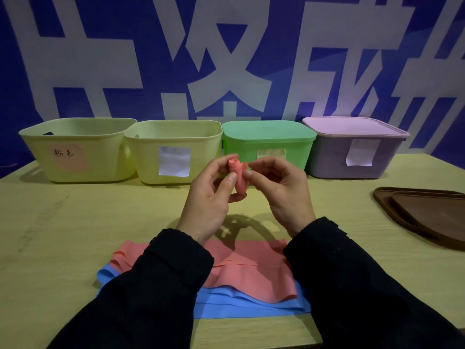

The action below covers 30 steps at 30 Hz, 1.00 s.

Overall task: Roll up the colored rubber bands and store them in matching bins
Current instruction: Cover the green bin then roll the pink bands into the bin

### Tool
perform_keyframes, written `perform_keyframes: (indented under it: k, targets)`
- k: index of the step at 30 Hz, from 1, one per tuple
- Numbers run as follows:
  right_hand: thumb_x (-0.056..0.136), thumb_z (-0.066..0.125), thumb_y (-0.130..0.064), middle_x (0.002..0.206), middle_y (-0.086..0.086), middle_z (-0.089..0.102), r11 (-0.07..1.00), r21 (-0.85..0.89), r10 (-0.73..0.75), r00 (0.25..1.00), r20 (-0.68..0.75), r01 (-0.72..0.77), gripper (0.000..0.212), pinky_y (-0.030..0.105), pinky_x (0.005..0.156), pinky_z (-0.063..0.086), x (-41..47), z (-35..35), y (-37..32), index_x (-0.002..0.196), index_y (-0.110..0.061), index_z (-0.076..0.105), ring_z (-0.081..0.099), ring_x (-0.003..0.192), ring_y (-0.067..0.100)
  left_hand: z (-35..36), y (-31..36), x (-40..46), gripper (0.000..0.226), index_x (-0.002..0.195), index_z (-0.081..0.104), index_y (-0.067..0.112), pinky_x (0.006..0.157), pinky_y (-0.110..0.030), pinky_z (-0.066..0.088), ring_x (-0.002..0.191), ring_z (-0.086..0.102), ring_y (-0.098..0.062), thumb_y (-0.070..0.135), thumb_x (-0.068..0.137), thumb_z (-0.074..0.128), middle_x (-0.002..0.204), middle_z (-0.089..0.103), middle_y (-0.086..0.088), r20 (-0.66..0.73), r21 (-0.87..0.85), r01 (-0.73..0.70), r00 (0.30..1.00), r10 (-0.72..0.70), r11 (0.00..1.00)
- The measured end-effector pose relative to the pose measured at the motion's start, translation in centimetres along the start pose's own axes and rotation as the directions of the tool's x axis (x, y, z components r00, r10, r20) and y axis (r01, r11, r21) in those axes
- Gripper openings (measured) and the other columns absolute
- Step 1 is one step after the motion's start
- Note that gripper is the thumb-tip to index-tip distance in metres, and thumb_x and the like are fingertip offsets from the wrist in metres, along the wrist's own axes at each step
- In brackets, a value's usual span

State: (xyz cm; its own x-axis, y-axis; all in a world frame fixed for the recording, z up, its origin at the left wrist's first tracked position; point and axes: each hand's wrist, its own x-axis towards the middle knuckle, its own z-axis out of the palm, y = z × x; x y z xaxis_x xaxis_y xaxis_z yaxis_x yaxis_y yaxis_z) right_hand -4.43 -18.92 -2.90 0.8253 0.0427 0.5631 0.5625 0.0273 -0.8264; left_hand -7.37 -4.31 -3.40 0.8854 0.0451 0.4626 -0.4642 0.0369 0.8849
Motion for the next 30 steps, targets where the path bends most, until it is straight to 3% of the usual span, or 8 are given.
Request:
perform_keyframes:
  k: [3,8,13,16,19,23,27,30]
  targets:
    - [0.079,0.083,-0.014,0.082,-0.004,0.070,0.998,-0.006,0.060,0.998,-0.001,-0.060,0.020,0.026,0.070,0.053,0.2,-0.2,0.0,0.092,-0.011,0.068,0.064,0.077,0.010,-0.2,0.0,-0.1,0.034,0.133,0.056,0.021,0.094,-0.035,0.057,0.117,0.066,-0.014,0.003,0.107,0.042,0.122,0.070,-0.001,0.026,-0.059,0.036,0.999,-0.034,0.998]
    - [0.079,0.080,-0.013,0.084,0.010,0.073,0.923,0.209,0.294,0.943,0.159,-0.323,0.029,0.031,0.064,0.058,-0.1,-0.2,-0.2,0.094,-0.011,0.055,0.072,0.073,0.022,-0.6,0.0,0.1,0.023,0.120,0.061,0.017,0.108,-0.041,0.045,0.122,0.063,-0.022,0.014,0.101,0.049,0.121,0.073,-0.007,0.059,-0.131,0.063,0.997,-0.055,0.989]
    - [0.074,0.080,-0.026,0.097,0.015,0.075,0.967,0.121,0.207,0.968,0.144,-0.224,0.041,0.029,0.067,0.051,-0.1,-0.2,-0.4,0.101,0.000,0.062,0.068,0.079,0.016,-0.4,0.4,0.1,0.014,0.112,0.057,0.008,0.103,-0.041,0.051,0.099,0.069,-0.025,0.010,0.099,0.060,0.115,0.074,-0.013,0.031,-0.223,0.055,0.998,-0.049,0.973]
    - [0.077,0.077,-0.031,0.088,0.011,0.074,0.970,0.102,0.206,0.967,0.149,-0.222,0.035,0.033,0.072,0.054,-0.2,0.0,-0.1,0.095,-0.004,0.064,0.070,0.083,0.021,-0.4,0.3,0.1,0.010,0.111,0.056,0.009,0.103,-0.034,0.051,0.114,0.068,-0.019,0.007,0.102,0.054,0.120,0.073,-0.007,0.026,-0.213,0.054,0.998,-0.050,0.976]
    - [0.079,0.077,-0.034,0.081,0.013,0.074,0.992,0.021,0.125,0.985,0.119,-0.128,0.034,0.032,0.066,0.055,-0.4,0.5,-0.3,0.090,-0.005,0.065,0.071,0.075,0.028,-0.1,0.7,0.1,0.010,0.114,0.054,0.011,0.102,-0.032,0.051,0.118,0.067,-0.017,0.013,0.105,0.051,0.121,0.073,-0.005,0.024,-0.151,0.092,0.996,-0.089,0.984]
    - [0.080,0.081,-0.024,0.067,0.006,0.067,1.000,-0.020,0.008,0.998,0.067,-0.007,0.031,0.030,0.060,0.051,0.8,0.6,-1.5,0.075,-0.001,0.061,0.063,0.064,0.019,-0.6,2.4,1.1,0.009,0.109,0.062,0.015,0.091,-0.031,0.056,0.109,0.069,-0.021,0.016,0.103,0.056,0.113,0.073,-0.005,-0.035,0.016,0.100,0.994,-0.099,0.995]
    - [0.084,0.080,-0.018,0.065,0.003,0.069,0.997,-0.084,0.009,0.993,0.121,0.001,0.027,0.031,0.060,0.053,2.1,1.4,-2.1,0.075,0.000,0.062,0.063,0.062,0.014,-2.0,4.1,2.0,0.006,0.103,0.066,0.014,0.078,-0.023,0.057,0.097,0.067,-0.021,0.012,0.099,0.062,0.104,0.068,-0.006,-0.088,0.148,0.098,0.992,-0.086,0.984]
    - [0.087,0.078,-0.023,0.073,0.009,0.072,0.987,-0.162,0.048,0.981,0.187,-0.017,0.021,0.038,0.067,0.056,2.7,2.5,-2.2,0.083,-0.006,0.067,0.066,0.067,0.015,-3.2,4.6,1.6,0.008,0.097,0.068,0.021,0.084,-0.031,0.058,0.096,0.067,-0.020,0.013,0.097,0.065,0.097,0.069,0.005,-0.141,0.260,0.063,0.990,-0.026,0.964]
